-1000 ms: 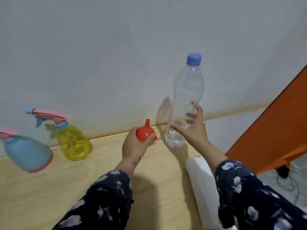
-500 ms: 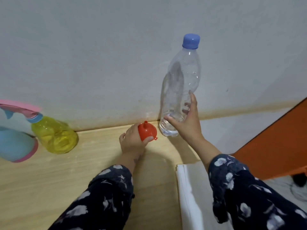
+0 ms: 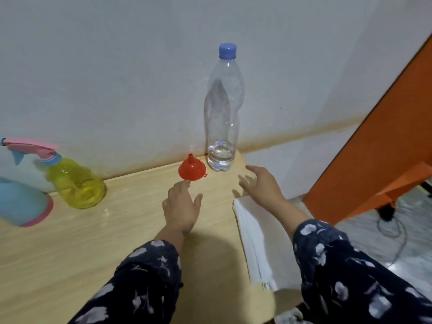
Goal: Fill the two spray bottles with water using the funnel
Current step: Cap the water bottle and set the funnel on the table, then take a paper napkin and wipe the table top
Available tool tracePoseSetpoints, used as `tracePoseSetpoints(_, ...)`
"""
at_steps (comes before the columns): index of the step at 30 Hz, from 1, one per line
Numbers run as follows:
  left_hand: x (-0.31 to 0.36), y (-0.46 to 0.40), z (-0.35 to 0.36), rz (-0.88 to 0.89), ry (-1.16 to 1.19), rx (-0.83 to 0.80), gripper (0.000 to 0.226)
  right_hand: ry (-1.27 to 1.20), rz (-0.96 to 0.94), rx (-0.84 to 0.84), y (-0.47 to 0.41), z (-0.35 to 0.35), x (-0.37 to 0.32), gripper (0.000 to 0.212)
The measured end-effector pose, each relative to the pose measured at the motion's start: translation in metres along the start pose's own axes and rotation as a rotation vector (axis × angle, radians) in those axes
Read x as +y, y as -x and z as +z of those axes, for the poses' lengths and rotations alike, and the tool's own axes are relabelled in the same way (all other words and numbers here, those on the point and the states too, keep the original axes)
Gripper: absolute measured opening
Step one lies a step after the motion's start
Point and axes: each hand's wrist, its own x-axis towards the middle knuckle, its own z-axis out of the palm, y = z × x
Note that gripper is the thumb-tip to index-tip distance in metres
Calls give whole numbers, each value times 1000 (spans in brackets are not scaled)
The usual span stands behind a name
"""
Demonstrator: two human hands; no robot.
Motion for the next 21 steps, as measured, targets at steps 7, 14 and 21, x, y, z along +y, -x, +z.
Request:
tracePoseSetpoints(7, 24, 83, 6, 347, 100, -171, 28, 232, -101, 144, 112, 0, 41, 35)
tracePoseSetpoints(14, 27, 135, 18, 460, 81, -276, 37, 327, -24, 218, 191, 7, 67, 28)
tracePoseSetpoints(21, 42, 153, 25, 444, 79, -295, 36, 285, -4, 175, 202, 9, 79, 26)
